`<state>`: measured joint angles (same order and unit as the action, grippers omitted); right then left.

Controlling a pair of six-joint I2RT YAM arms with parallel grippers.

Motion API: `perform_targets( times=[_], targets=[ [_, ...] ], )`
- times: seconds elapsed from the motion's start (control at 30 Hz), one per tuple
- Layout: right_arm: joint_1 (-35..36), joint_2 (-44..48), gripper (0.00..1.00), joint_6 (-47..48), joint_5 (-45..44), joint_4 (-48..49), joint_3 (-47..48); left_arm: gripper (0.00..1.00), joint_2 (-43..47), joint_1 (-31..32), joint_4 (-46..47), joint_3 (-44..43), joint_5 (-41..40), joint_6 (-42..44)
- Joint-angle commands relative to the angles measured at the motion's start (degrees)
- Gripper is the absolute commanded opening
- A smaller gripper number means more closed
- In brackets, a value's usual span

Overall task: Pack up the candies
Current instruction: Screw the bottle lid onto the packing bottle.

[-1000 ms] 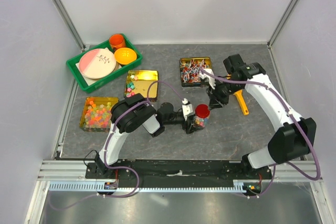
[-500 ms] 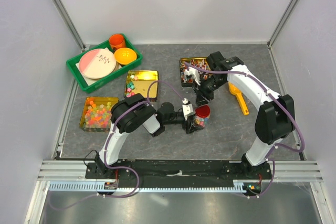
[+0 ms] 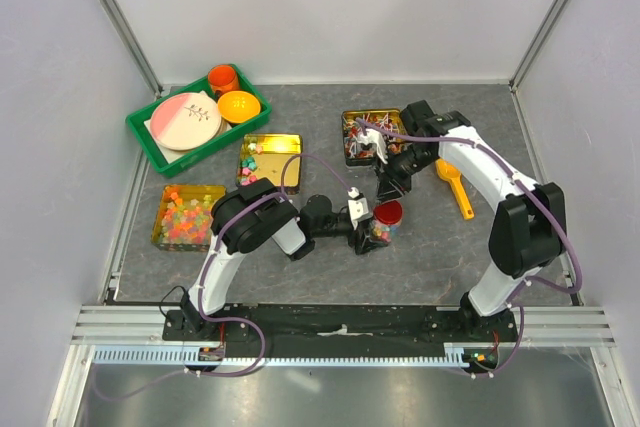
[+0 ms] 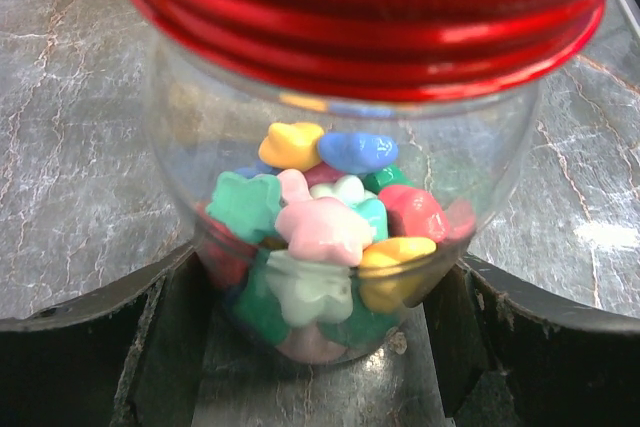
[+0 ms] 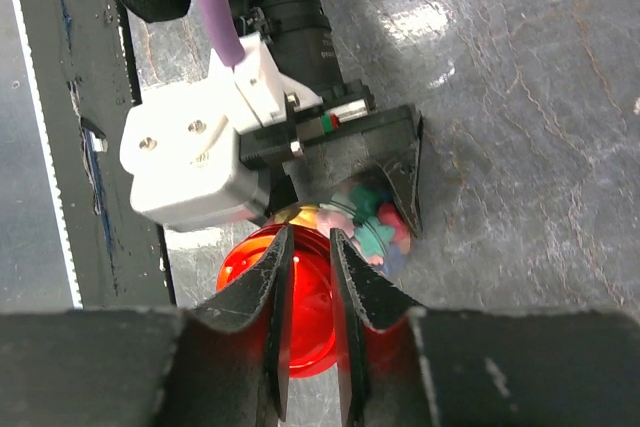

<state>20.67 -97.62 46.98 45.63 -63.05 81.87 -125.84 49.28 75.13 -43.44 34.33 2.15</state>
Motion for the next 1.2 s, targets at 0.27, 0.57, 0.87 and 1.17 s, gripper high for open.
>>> perform_targets(
  times=[0.27,0.57,0.87,1.17],
  targets=[
    [-5.1,5.8,0.25,2.8,-2.0,-2.3,-5.9,0.01,0.8,-0.3,-0.4,-0.9,-2.4,0.7],
    [-5.6,4.5,0.29,1.9,0.6,-1.5,-5.8,0.01,0.5,-0.4,-0.3,-0.9,-1.6,0.1],
    [-5.6,2.7,0.29,3.0,2.5,-3.0,-4.7,0.02,0.2,-0.3,-2.3,-1.8,-1.9,-0.3],
    [-7.7,5.4,0.20,1.9,1.0,-2.8,-7.0,0.01,0.0,-0.6,-2.2,-1.9,-3.4,-1.3]
  ],
)
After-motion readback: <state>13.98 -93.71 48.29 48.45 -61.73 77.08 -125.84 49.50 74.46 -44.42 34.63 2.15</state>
